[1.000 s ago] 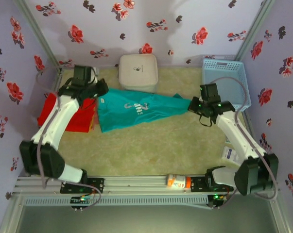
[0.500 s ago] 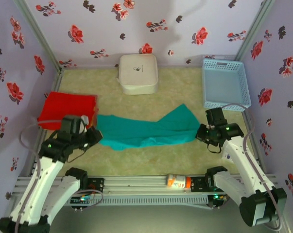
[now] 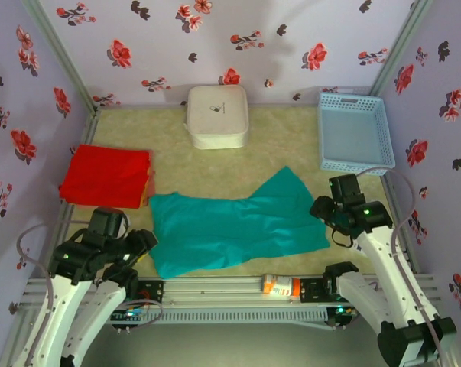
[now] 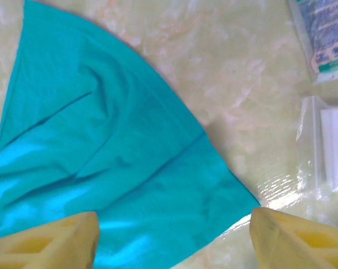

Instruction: Fold and stack the t-shirts

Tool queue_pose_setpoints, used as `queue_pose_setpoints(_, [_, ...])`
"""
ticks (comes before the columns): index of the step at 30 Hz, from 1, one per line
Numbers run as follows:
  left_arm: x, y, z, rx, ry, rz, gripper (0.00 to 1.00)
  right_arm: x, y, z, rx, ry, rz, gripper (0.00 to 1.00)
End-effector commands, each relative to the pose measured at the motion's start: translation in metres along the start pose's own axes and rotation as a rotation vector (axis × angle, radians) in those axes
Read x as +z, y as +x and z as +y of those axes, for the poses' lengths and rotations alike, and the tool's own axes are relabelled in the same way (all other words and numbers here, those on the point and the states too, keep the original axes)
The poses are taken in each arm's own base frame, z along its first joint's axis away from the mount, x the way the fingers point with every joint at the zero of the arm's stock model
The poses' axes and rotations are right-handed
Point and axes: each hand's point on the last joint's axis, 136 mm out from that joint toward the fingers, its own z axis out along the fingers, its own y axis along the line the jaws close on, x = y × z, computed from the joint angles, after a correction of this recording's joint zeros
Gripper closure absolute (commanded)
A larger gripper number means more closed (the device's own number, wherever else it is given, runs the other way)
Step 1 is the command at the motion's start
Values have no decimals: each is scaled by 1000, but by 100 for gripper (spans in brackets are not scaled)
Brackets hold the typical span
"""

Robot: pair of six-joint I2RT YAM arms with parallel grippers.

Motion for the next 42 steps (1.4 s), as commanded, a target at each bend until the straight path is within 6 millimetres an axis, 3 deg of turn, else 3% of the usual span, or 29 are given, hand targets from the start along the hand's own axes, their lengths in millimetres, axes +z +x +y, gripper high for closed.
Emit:
queue_pose_setpoints(1, [3,-4,1,45,-42,6,55,-7,-15,14,-34,-53,-47,22])
queue_pose_setpoints(6, [22,-42,-40,152,1,-49,51,21,-27,77,-161,-240,45,13])
queue_pose_setpoints(12, [26,-82,-87,268,28,-112,51,76,-57,104,-235,-186,64,11])
queue_pose_setpoints(17, [32,-88,-88,316,-8,-95,51,125,-74,126,-255,-119,116,18])
queue_pose_setpoints(24, [38,-83,-64,297,-52,-102,52,182,-66,155,-311,-33,193,27])
queue_pose_setpoints(31, [39,-83,-53,284,-78,-106,52,214,-64,153,-310,34,222,48])
queue_pose_setpoints(34, [39,-86,-53,287,-80,-108,52,222,-70,153,-289,31,230,77])
queue_pose_setpoints(36, [40,-88,-54,290,-82,-109,52,222,-85,157,-261,11,206,94])
queue_pose_setpoints(39, [44,-93,-57,291,-78,-115,52,214,-115,165,-206,-25,138,100])
queue_pose_setpoints(42, [48,-100,-65,298,-75,-117,53,204,-153,167,-96,-77,55,100])
